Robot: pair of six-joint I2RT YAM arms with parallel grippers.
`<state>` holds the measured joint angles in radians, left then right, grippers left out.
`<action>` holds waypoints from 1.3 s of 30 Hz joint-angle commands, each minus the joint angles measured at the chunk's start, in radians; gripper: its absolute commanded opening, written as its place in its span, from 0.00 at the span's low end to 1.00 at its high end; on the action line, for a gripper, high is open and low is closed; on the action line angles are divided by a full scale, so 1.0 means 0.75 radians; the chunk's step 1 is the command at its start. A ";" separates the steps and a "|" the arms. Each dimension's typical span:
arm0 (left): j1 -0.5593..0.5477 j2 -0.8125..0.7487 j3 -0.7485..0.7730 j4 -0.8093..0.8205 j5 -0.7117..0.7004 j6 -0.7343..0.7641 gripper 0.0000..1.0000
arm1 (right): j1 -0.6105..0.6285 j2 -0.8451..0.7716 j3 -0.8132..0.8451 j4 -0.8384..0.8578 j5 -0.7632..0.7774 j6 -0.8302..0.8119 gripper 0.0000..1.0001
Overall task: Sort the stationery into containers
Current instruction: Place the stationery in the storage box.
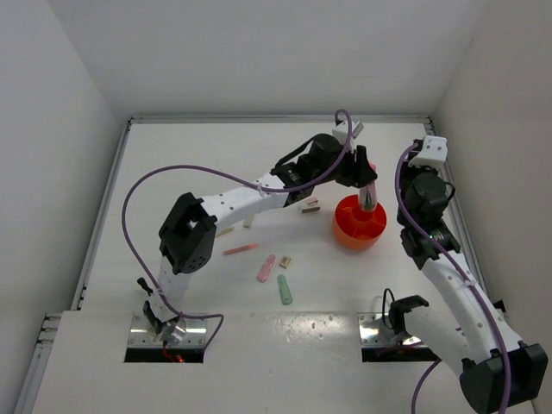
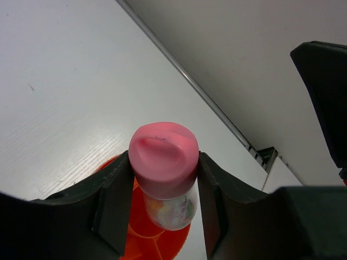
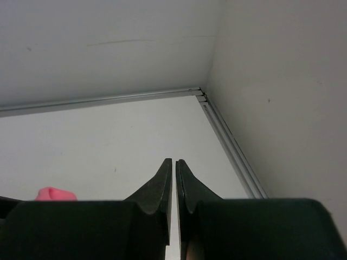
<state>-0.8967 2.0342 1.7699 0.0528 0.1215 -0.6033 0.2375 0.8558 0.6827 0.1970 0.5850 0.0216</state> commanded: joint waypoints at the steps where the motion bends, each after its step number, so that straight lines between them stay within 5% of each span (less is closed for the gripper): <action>1: -0.011 0.028 0.052 0.157 0.073 -0.034 0.00 | -0.002 -0.016 -0.010 0.081 0.034 -0.021 0.05; 27: -0.072 0.035 -0.073 0.085 -0.115 0.158 0.00 | -0.002 -0.028 -0.035 0.093 0.009 -0.021 0.09; 36: -0.097 0.035 -0.112 0.073 -0.129 0.185 0.00 | -0.002 -0.028 -0.047 0.105 -0.003 -0.021 0.18; 39: -0.097 0.035 -0.128 0.087 -0.115 0.209 0.17 | -0.002 -0.028 -0.047 0.105 -0.003 -0.021 0.21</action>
<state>-0.9539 2.0998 1.7039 0.1139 0.0330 -0.4778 0.2379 0.8467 0.6476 0.2173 0.5903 0.0093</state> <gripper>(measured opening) 0.506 0.199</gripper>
